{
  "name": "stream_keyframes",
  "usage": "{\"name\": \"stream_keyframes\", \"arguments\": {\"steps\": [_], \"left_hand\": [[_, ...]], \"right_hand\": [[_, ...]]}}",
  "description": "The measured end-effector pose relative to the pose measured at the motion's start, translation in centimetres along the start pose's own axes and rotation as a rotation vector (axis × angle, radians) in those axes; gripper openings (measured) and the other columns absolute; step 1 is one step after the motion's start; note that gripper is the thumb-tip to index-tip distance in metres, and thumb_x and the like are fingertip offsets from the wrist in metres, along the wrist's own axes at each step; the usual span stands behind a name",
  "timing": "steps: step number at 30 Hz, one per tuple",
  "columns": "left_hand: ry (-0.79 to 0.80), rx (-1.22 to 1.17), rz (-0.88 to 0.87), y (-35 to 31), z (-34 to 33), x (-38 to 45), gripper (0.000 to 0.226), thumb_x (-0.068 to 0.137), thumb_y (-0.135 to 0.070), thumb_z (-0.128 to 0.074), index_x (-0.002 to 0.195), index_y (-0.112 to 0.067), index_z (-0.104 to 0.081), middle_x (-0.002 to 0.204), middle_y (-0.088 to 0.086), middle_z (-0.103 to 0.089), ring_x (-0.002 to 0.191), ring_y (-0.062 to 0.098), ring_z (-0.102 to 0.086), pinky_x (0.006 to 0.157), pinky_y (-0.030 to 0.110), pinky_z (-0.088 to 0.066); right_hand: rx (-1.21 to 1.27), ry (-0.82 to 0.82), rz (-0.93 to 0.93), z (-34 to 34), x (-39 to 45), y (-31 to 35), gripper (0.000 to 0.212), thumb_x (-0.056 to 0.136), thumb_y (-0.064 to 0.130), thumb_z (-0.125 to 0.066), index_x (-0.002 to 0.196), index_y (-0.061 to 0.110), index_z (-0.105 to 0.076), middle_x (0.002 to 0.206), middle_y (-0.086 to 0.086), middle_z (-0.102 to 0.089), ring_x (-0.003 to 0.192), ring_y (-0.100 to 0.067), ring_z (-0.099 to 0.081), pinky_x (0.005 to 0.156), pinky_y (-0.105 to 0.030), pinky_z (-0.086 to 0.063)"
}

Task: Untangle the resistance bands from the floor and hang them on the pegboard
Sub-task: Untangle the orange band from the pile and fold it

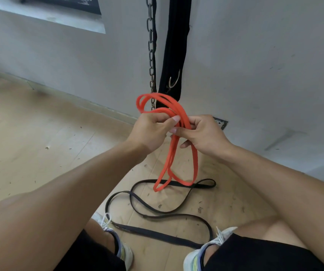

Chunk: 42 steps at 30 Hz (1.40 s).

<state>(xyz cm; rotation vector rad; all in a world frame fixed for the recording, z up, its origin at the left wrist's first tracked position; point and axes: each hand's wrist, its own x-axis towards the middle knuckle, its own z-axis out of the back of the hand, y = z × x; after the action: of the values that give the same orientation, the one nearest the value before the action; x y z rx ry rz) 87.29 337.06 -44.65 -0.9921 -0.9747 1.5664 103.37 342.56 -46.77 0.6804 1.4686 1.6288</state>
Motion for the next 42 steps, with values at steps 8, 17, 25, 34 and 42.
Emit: {"name": "stream_keyframes", "arguments": {"steps": [8, 17, 25, 34, 42], "left_hand": [[-0.050, 0.066, -0.252, -1.2, 0.7, 0.1, 0.013, 0.095, -0.023, -0.070, 0.094, -0.017, -0.081, 0.087, -0.010, -0.078, 0.087, -0.002, -0.071, 0.079, 0.010, -0.052], [-0.115, 0.058, -0.281, -1.9, 1.8, 0.3, 0.011, 0.095, -0.029, -0.070, 0.096, -0.022, -0.078, 0.092, -0.006, -0.077, 0.087, 0.007, -0.070, 0.079, 0.017, -0.056], [-0.158, 0.067, -0.318, -2.2, 2.1, 0.3, 0.010, 0.097, -0.030, -0.068, 0.100, -0.026, -0.076, 0.093, -0.010, -0.076, 0.088, 0.011, -0.070, 0.084, 0.030, -0.060], [-0.184, -0.030, -0.317, -2.6, 2.7, 0.4, 0.008, 0.098, -0.025, -0.068, 0.101, -0.022, -0.074, 0.086, -0.011, -0.075, 0.085, 0.007, -0.073, 0.073, 0.019, -0.058], [-0.122, -0.188, -0.248, -2.5, 3.6, 0.6, 0.008, 0.103, -0.018, -0.057, 0.102, -0.013, -0.063, 0.099, 0.003, -0.074, 0.092, 0.011, -0.072, 0.087, 0.034, -0.061]], "right_hand": [[0.017, 0.060, 0.012, 1.0, -0.3, 1.2, 0.019, 0.092, 0.020, -0.076, 0.111, 0.017, -0.077, 0.105, -0.007, -0.081, 0.096, -0.017, -0.079, 0.063, -0.022, -0.060], [-0.148, 0.133, 0.057, 1.2, -0.1, 0.0, 0.014, 0.092, 0.023, -0.077, 0.106, 0.025, -0.077, 0.109, -0.006, -0.079, 0.097, -0.018, -0.077, 0.079, -0.033, -0.064], [-0.286, 0.146, 0.029, 0.8, 0.3, -1.0, 0.016, 0.092, 0.024, -0.077, 0.105, 0.015, -0.078, 0.103, -0.007, -0.078, 0.094, -0.022, -0.075, 0.081, -0.035, -0.063], [-0.312, 0.192, 0.008, 0.2, 0.7, -1.9, 0.006, 0.096, 0.025, -0.073, 0.091, 0.023, -0.076, 0.090, 0.009, -0.079, 0.089, -0.006, -0.075, 0.088, -0.027, -0.057], [-0.403, 0.160, 0.057, 0.2, 0.9, -1.8, 0.009, 0.103, 0.031, -0.063, 0.103, 0.023, -0.067, 0.101, 0.001, -0.076, 0.095, -0.013, -0.075, 0.092, -0.040, -0.061]]}}
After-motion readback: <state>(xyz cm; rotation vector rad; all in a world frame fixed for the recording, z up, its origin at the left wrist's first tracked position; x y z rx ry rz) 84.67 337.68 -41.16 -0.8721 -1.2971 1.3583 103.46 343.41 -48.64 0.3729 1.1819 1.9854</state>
